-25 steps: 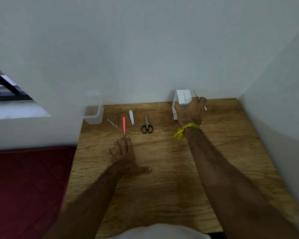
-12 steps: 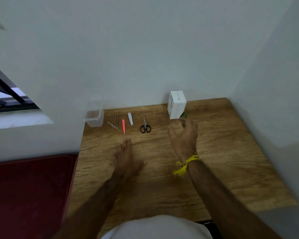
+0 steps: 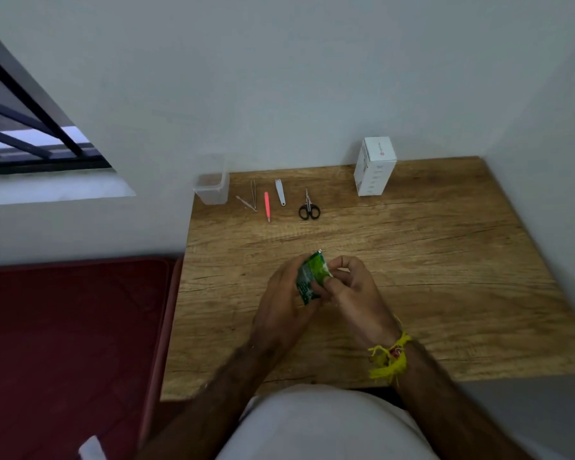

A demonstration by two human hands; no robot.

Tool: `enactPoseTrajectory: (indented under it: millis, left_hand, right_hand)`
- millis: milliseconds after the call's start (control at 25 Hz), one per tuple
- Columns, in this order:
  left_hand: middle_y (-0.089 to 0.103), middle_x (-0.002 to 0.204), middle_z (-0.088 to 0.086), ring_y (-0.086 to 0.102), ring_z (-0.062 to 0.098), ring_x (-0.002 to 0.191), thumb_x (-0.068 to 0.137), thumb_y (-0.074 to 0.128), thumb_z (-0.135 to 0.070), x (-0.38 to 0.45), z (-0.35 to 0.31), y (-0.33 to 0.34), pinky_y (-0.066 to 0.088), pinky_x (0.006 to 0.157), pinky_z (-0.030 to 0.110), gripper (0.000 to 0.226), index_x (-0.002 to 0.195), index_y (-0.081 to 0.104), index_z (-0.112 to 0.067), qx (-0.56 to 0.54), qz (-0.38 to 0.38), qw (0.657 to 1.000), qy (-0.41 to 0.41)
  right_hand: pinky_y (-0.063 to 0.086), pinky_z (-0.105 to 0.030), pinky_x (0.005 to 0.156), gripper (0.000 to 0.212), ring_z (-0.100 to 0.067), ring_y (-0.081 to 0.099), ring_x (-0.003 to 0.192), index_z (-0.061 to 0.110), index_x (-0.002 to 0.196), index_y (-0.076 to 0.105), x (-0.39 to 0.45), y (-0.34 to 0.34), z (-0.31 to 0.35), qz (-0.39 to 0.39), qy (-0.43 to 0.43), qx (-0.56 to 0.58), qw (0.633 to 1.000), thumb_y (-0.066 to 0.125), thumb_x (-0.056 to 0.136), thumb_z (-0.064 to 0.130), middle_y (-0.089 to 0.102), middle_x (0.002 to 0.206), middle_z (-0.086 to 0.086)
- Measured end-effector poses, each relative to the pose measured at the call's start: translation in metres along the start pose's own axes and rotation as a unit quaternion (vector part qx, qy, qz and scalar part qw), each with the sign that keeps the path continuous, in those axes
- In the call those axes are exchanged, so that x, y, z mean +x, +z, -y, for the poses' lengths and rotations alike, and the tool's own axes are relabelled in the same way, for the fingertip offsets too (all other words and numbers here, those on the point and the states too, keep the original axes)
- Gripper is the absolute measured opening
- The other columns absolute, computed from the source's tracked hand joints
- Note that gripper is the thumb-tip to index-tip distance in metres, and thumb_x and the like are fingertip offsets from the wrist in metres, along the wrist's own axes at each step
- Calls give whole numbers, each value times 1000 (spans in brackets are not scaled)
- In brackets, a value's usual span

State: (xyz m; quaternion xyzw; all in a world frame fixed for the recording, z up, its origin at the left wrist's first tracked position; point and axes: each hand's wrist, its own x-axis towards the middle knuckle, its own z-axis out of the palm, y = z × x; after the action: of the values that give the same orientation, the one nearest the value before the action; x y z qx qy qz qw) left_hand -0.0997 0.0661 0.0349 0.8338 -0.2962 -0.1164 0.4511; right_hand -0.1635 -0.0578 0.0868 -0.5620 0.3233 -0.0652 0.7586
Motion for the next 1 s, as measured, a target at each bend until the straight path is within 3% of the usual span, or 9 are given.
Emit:
enactPoseTrajectory:
  millis: [200, 400, 720, 840, 1000]
  left_hand:
    - [47, 134, -12, 48, 2, 124, 80, 80, -17, -2, 8, -12, 55, 94, 40, 78, 147, 41, -24, -9, -42, 999, 5]
    - [46, 133, -20, 46, -1, 127, 79, 82, -19, 2, 9, -16, 54, 97, 35, 77, 143, 41, -30, -23, -39, 999, 1]
    - [48, 132, -18, 51, 2, 125, 79, 83, -17, 17, 7, -19, 54, 97, 28, 73, 136, 40, -29, -57, -24, 998, -18]
    - [47, 134, -16, 52, 5, 125, 78, 84, -20, 18, 6, -14, 53, 97, 27, 72, 135, 41, -25, -53, -29, 998, -24]
    - [49, 136, -13, 49, 0, 129, 77, 83, -8, 25, 6, -8, 53, 100, 28, 70, 132, 42, -18, -71, -51, 996, -30]
  right_hand:
    - [61, -31, 75, 11, -25, 73, 95, 3, 109, 55, 2, 2, 0, 36, -9, -8, 999, 49, 100, 1, 70, 101, -20]
    - [62, -33, 70, 7, -19, 73, 92, 6, 97, 70, 14, -1, 0, 37, -75, -112, 990, 63, 94, 6, 73, 95, -9]
    - [63, -43, 68, 17, -20, 71, 85, 14, 90, 69, 30, -2, 9, 46, -108, -189, 975, 71, 85, -2, 70, 83, -5]
    - [62, -36, 66, 19, -12, 69, 77, 17, 86, 68, 33, 0, 7, 9, -139, -252, 958, 72, 82, -1, 69, 76, 1]
    - [57, -19, 63, 17, -4, 65, 71, 15, 83, 70, 34, 9, 10, -26, -187, -297, 936, 72, 81, -1, 66, 75, 8]
